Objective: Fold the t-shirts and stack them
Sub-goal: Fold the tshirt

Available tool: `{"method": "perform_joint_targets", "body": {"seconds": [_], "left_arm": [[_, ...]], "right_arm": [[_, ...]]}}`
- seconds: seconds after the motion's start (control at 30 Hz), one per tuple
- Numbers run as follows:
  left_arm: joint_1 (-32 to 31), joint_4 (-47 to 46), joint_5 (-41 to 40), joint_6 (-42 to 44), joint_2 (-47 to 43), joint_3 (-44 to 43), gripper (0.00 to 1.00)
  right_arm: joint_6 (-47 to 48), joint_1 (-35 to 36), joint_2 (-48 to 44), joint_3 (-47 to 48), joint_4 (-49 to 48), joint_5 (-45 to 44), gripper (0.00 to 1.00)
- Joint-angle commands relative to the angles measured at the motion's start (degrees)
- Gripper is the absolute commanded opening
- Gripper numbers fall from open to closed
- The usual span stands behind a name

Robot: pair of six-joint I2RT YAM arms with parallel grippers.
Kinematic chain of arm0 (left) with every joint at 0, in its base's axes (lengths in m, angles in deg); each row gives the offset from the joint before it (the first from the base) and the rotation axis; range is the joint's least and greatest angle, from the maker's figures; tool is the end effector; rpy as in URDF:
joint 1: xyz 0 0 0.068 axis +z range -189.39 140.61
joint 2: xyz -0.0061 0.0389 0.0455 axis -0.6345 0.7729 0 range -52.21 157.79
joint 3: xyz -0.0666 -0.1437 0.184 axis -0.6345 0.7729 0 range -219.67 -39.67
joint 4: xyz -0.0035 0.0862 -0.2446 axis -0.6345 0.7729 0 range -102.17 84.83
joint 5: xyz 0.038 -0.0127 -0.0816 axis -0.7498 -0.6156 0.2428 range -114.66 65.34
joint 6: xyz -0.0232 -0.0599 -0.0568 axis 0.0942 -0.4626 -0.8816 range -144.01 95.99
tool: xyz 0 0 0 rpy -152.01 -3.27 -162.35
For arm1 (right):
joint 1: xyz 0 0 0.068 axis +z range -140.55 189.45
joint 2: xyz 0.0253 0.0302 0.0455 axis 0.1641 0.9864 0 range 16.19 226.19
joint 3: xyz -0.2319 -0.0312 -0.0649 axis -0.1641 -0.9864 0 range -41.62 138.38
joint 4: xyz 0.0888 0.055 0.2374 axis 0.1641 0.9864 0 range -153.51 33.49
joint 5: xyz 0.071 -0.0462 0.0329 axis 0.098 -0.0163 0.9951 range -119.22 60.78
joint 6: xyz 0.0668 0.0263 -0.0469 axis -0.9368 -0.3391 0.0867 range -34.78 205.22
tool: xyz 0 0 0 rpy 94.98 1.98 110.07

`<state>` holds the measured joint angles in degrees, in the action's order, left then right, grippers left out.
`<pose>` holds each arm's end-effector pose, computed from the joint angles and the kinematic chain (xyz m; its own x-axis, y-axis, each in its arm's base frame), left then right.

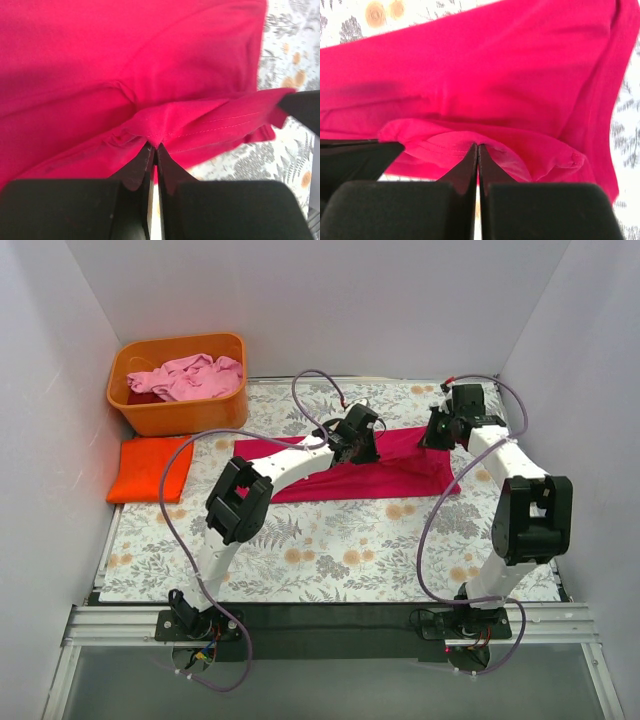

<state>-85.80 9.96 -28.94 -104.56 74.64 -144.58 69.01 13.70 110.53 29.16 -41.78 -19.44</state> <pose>0.3588 -0.3688 0.1608 -0.7548 -0.6338 -0.1691 -0.3606 0.6163 -0.7001 0.3865 0.0417 0.1981 -0.7342 0.2213 -0.6418 0.0132 0.9499 0.3123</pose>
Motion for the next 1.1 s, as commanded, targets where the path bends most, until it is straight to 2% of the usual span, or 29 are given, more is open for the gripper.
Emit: {"method": "perform_joint_targets", "body": {"seconds": [0.0,0.27,0.6,0.9,1.07], "left_arm": [[1.15,-0.59,3.48,-0.74,2.6,-3.11,0.06],[3.26,-3.67,6.82,-3.46,5.87,-3.91,0.08],[4.93,-7.19,4.98,-8.21,4.11,-0.31,0.09],[5.89,-8.42,5.77,-11.64,4.37,1.19,0.09],[5.98,-8.86,6.12,-12.61,4.11,2.25,0.09]], "right_arm": [[2.32,0.14,4.61,6.9,-0.29,1.38,0.01],[7.23,0.23,15.59,16.65,0.15,3.23,0.01],[8.47,0.23,21.31,23.34,-0.03,5.51,0.01],[11.55,0.14,24.3,26.33,-0.73,6.3,0.01],[10.32,0.14,25.36,27.13,-0.73,8.15,0.01]]}}
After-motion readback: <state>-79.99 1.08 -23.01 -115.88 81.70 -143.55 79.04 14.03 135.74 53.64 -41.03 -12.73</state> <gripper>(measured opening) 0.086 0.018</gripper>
